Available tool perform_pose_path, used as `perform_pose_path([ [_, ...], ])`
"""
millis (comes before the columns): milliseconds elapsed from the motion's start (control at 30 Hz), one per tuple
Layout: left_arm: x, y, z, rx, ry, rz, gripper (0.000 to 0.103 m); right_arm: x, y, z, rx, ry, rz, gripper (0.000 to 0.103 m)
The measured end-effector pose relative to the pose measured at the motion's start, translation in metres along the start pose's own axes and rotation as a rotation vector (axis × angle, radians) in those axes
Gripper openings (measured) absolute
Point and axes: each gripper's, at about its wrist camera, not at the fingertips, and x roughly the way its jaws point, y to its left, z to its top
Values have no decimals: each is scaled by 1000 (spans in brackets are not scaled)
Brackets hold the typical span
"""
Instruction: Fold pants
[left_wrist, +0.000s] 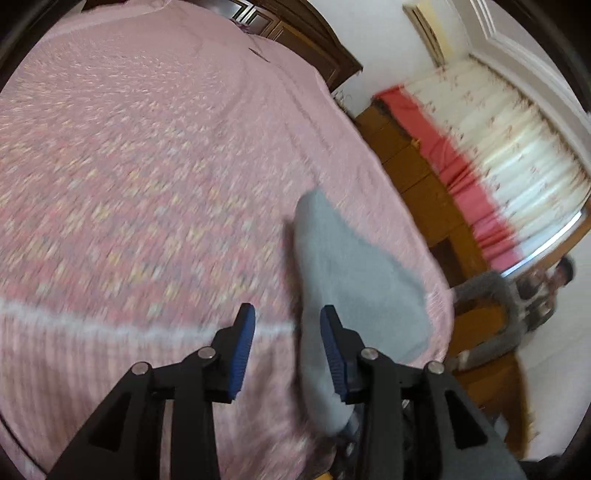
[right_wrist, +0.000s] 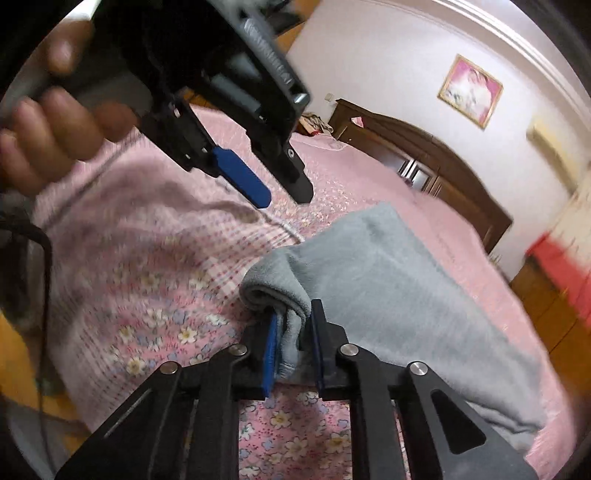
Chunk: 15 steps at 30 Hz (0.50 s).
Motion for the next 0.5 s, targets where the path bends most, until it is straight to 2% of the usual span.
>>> perform_pose_path([
  [133, 23, -1, 23, -106, 1, -164, 49, -7, 2, 5, 3, -21, 3, 16],
  [200, 43, -8, 32, -122, 8, -149, 51, 4, -1, 7, 3, -12, 2, 16],
  [267, 68, -9, 40, -119, 19, -82, 51, 2, -7, 2, -4, -10, -3, 16],
  [333, 90, -5, 41, -156, 41, -62, 46, 7, -6, 1, -8, -11, -1, 16],
  [400, 97, -2, 36, -196, 44, -102, 17, 6, -8, -3, 1, -8, 14, 16],
  [500, 92, 7, 35, -313, 35, -205, 14, 5, -10, -4, 17, -4, 28, 15],
])
